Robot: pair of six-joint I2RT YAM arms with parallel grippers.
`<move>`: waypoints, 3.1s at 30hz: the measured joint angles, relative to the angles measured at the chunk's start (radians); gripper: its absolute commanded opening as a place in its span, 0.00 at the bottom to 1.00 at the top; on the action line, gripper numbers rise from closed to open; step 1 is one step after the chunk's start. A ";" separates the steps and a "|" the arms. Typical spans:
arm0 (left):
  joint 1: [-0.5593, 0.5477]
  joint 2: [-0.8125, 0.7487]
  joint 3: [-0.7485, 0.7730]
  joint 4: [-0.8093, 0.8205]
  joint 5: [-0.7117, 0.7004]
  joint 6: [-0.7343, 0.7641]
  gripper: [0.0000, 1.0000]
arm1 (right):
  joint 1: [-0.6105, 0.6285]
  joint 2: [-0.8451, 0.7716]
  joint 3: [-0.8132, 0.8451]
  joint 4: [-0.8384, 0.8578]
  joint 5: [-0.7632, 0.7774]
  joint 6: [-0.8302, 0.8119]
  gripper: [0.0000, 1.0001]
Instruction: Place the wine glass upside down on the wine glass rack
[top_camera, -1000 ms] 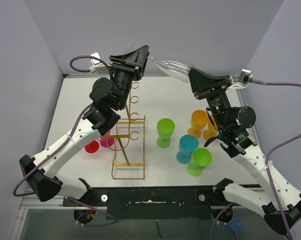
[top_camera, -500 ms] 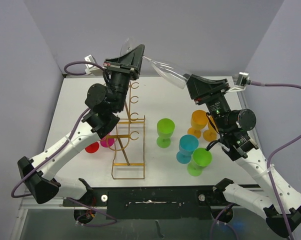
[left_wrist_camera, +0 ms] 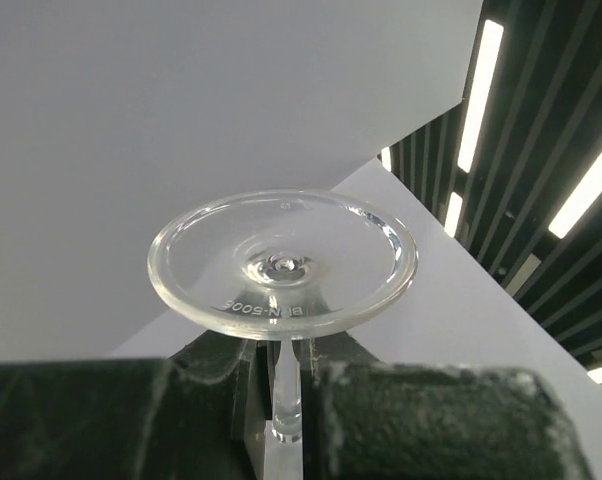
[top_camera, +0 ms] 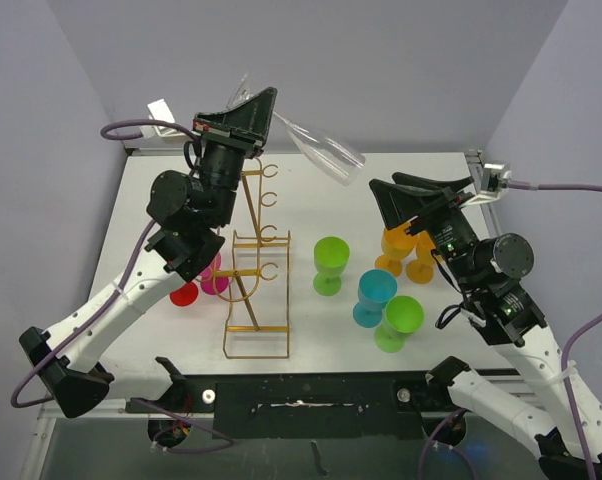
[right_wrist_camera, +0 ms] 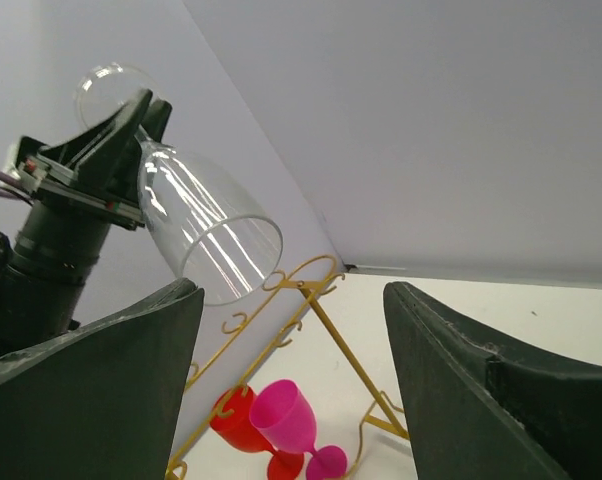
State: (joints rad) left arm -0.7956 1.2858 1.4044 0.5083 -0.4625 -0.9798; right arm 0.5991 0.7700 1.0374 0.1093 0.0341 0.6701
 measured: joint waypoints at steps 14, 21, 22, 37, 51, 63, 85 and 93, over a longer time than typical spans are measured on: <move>0.000 -0.062 0.110 -0.163 0.225 0.410 0.00 | 0.000 0.121 0.320 -0.233 -0.185 -0.286 0.79; 0.000 -0.061 0.129 -0.226 0.381 0.497 0.00 | 0.000 0.314 0.537 -0.341 -0.328 -0.356 0.78; 0.000 -0.059 0.129 -0.232 0.401 0.504 0.00 | 0.000 0.352 0.566 -0.352 -0.355 -0.360 0.78; 0.011 -0.021 0.129 -0.288 0.531 0.570 0.00 | 0.002 0.492 0.629 -0.397 -0.527 -0.318 0.70; 0.017 0.020 0.117 -0.278 0.578 0.540 0.00 | 0.020 0.563 0.626 -0.343 -0.510 -0.260 0.38; 0.019 0.011 0.064 -0.245 0.579 0.495 0.10 | 0.030 0.530 0.553 -0.294 -0.502 -0.254 0.00; 0.010 -0.087 0.097 -0.449 0.426 0.544 0.64 | 0.023 0.333 0.338 -0.097 -0.167 -0.279 0.00; 0.012 -0.195 0.099 -0.670 0.201 0.625 0.64 | 0.016 0.246 0.204 -0.083 -0.020 -0.326 0.00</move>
State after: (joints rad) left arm -0.7834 1.0904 1.5032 -0.1619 -0.2619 -0.3550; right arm 0.6147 1.0161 1.2419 0.0261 0.0139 0.3439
